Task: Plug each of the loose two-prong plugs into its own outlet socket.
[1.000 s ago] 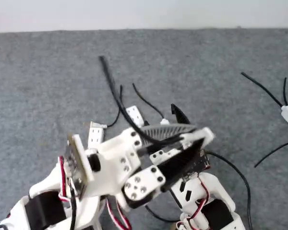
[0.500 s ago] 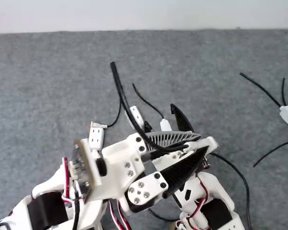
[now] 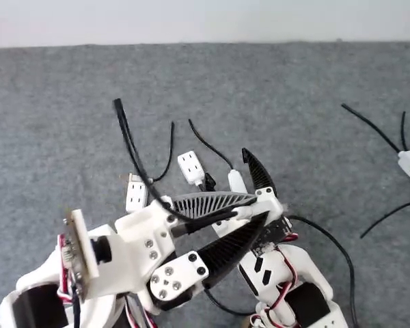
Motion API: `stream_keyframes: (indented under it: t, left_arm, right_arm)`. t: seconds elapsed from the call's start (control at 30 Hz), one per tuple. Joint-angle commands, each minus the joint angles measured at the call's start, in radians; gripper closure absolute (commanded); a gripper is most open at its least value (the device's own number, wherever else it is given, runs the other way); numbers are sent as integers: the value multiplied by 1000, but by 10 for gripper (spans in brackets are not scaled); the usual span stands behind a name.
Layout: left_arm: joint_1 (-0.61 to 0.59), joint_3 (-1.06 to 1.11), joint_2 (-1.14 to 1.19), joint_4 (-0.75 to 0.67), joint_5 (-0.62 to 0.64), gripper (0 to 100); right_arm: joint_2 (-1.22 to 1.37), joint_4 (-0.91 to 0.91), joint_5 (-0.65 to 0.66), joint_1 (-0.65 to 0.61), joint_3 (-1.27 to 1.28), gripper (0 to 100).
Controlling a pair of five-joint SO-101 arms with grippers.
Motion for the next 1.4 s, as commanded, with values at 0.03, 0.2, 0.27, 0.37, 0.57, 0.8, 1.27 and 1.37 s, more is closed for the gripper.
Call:
stream_keyframes:
  t: [0.03,0.2,0.27,0.37,0.57,0.8,1.27,1.37]
  left_arm:
    - [-11,-18,-3,28,5,989]
    - [-11,-18,-3,31,5,989]
    - [-11,-18,-3,31,5,989]
    - [-11,-18,-3,31,5,989]
    - [-11,-18,-3,34,5,989]
    - [-11,-18,-5,78,5,989]
    - [-12,31,-107,110,0,989]
    - [-12,117,-127,66,-2,989]
  right_arm:
    - [-13,-2,6,30,-74,736]
    - [-12,-7,5,85,-92,736]
    - [-12,-2,5,85,-95,736]
    - [-7,-4,3,85,-95,736]
    - [-13,-5,3,91,-95,736]
    - [-13,-7,5,91,-95,736]
    - [-5,-7,-14,128,-114,736]
    - [-5,-5,-55,130,-114,736]
